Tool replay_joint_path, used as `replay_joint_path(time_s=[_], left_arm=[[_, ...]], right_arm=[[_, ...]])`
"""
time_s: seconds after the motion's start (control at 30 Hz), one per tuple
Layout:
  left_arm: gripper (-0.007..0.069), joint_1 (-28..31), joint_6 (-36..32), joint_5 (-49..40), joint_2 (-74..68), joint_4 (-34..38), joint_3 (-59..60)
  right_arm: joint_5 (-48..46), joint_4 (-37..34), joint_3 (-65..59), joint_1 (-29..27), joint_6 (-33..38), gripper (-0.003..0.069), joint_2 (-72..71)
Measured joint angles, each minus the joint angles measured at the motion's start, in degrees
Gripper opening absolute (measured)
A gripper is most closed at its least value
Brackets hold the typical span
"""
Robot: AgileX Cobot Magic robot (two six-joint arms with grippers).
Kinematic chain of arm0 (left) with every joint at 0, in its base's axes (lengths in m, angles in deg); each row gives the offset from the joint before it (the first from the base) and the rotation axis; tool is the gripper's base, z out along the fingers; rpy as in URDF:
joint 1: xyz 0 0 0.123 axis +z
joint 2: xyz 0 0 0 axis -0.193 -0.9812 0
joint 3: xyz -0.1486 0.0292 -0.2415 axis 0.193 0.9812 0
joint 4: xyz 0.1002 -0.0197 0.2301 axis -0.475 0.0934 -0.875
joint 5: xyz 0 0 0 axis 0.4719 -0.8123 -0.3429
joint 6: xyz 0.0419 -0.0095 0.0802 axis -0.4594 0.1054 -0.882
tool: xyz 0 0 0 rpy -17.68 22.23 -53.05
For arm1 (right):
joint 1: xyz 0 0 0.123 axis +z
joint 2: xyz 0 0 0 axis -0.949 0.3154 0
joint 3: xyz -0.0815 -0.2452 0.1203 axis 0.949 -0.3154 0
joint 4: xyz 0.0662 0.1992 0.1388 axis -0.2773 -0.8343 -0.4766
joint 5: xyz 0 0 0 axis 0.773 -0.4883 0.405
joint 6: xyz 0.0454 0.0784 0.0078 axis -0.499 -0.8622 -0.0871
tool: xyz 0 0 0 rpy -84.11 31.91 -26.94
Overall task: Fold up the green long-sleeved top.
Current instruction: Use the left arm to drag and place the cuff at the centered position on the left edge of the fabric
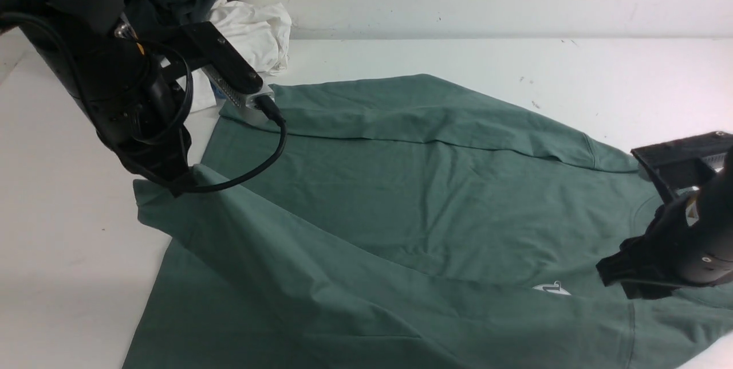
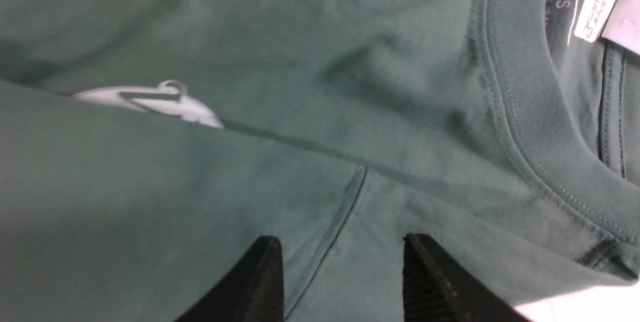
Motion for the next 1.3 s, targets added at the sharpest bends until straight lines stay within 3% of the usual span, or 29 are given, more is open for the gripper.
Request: replay_joint_path(time_s=[0.47,0.6,0.9,1.3], left_arm=[[0.0002,0.0,0.0,0.1,-3.3,-0.1,0.0],[0.0002,0.0,0.0,0.1,-4.0,-0.1,0.0],[0.0002,0.0,0.0,0.1,-4.3,-0.1,0.0],[0.0002,0.0,0.0,1.7,-4.4,-0.1,0.0]], right_arm=[[7.0,-0.5,0.2,-2.7,-0.2,0.0328,12.1],[7.0,-0.6,0.2,-2.7,-0.2,0.0272,12.1],[5.8,-0.5,0.2,-2.7,-0.2,0.0018,11.4],[2.6,2.1,0.7,-2.8,-0.2,-0.0004,4.7]])
